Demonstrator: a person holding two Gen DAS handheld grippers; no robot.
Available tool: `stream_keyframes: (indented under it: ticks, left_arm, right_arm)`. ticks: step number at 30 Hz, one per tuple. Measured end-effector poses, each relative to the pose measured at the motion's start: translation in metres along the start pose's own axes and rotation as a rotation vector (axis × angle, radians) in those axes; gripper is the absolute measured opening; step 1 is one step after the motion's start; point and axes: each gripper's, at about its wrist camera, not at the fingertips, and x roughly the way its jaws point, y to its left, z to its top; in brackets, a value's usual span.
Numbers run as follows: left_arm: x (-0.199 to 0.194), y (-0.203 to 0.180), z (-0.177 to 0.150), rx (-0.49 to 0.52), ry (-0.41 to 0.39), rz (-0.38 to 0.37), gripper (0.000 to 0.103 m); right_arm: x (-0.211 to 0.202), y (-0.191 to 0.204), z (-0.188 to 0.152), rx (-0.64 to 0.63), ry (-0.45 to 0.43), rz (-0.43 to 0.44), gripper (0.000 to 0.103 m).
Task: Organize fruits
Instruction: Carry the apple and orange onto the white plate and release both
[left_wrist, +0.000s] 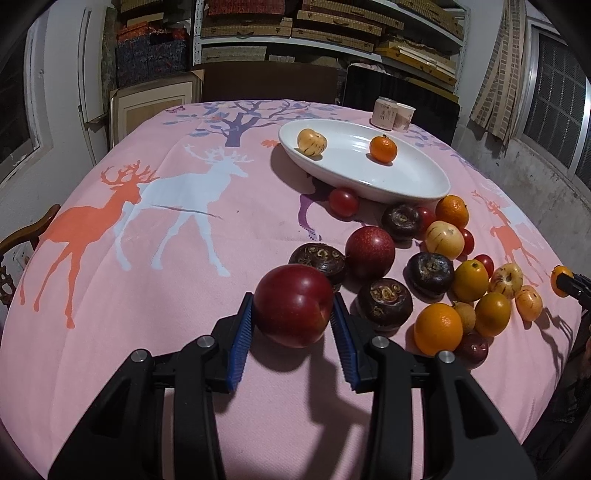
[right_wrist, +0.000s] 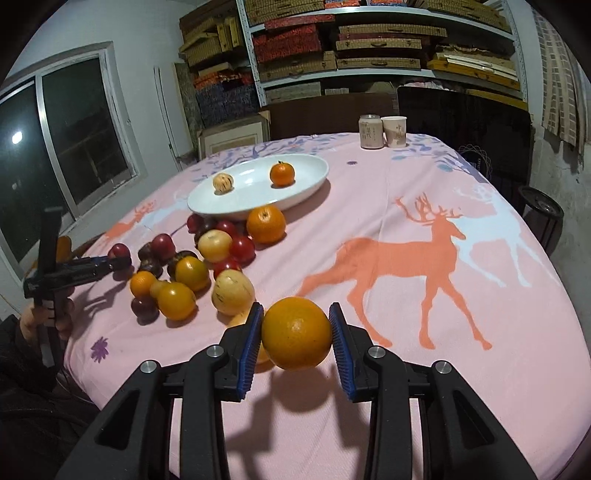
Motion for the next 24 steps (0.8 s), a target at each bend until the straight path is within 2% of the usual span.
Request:
stream_keyframes:
  ticks: [6, 11, 14, 20, 24]
  left_arm:
    - [-0.009, -0.004, 0.002, 0.01, -0.03, 0.005, 0.04]
    - [-0.024, -0.012, 0.028, 0.012, -0.042, -0.036, 0.04]
    - [-0.02, -0.025, 0.051, 0.046, -0.028, -0.062, 0.04]
    - [0.014, -0.054, 0.107, 0.107, 0.007, -0.074, 0.04]
    - [0.045, -0.067, 0.141, 0.101, 0.033, -0.092, 0.04]
  right_arm:
    - [0.002, -0.002, 0.007, 0.018, -0.001, 0.008, 0.036]
    - [0.001, -0.001, 0.031, 0.007, -0.035, 0.013, 0.036]
    - [0.01, -0.002, 0.058, 0.012, -0.047, 0.029, 0.036]
    - [0.035, 0.01, 0.126, -0.029, -0.092, 0.069, 0.036]
    - [0.076, 0.017, 0.163, -0.048, -0.073, 0.08, 0.036]
